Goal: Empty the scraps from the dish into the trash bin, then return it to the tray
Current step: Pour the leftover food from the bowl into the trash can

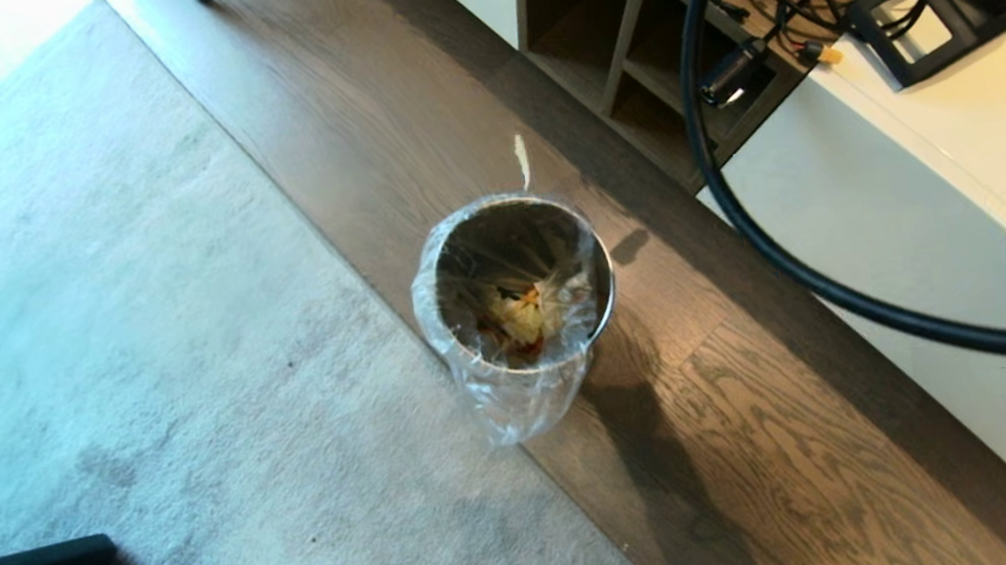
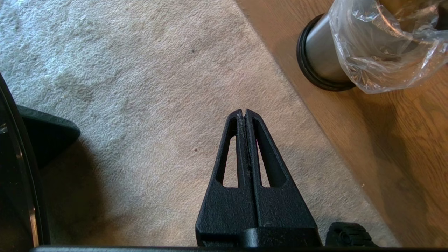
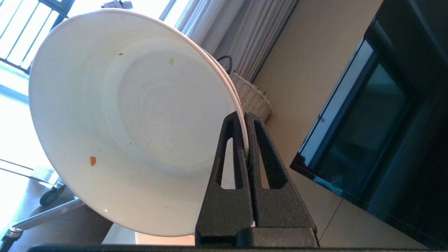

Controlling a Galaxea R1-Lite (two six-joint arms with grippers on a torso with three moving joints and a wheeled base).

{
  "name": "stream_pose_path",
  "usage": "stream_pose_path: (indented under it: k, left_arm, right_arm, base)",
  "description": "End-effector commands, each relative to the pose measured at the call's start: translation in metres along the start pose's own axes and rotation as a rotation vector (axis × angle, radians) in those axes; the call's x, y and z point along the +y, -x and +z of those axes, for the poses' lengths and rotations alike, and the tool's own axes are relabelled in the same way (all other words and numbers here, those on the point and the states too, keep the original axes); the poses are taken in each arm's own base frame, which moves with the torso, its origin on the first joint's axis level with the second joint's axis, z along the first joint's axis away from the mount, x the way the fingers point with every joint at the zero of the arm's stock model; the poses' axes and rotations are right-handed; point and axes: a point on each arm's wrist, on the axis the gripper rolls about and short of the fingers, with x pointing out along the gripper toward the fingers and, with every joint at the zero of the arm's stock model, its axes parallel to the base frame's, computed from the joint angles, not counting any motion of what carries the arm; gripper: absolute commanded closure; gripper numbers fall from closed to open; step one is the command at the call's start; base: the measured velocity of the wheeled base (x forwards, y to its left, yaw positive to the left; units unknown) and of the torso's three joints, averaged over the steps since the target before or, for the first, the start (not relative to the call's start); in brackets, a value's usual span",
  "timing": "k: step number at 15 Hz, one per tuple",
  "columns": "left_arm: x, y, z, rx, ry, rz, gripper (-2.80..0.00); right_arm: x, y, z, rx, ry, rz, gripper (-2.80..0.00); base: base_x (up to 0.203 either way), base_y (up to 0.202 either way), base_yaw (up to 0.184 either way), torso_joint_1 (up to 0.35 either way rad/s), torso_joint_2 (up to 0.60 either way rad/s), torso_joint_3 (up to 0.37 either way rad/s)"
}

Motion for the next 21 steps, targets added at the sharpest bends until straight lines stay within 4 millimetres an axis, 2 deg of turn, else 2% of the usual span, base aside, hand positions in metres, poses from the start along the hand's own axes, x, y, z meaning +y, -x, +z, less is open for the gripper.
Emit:
stream_pose_path:
  k: [1,9,15,18,21]
  left_arm:
    - [0.0,0.0,0.0,-0.001,0.001,0.0,0.0]
    - [0.0,0.0,0.0,-0.001,0.001,0.0,0.0]
    - [0.0,0.0,0.0,-0.001,0.001,0.0,0.0]
    - [0.0,0.0,0.0,-0.001,0.001,0.0,0.0]
    - [0.0,0.0,0.0,-0.001,0.001,0.0,0.0]
  right_arm:
    - [-0.005,-0.003,0.001,-0.007,0.012,-0.024,0.0]
    - [0.001,0.0,0.0,0.017,-0.027,-0.01,0.0]
    - [0.006,0.014,-0.005,0.284,-0.161,-0.025,0.0]
    - [0.006,0.034,-0.004,0.504,-0.208,-0.013,0.0]
    - [-0.005,0.055,0.0,0.659,-0.253,0.01,0.0]
  base:
    - [0.0,0.0,0.0,0.0,0.0,0.0]
    - [0.0,0.0,0.0,0.0,0.0,0.0]
    - [0.0,0.0,0.0,0.0,0.0,0.0]
    - [0.0,0.0,0.0,0.0,0.0,0.0]
    - [0.0,0.0,0.0,0.0,0.0,0.0]
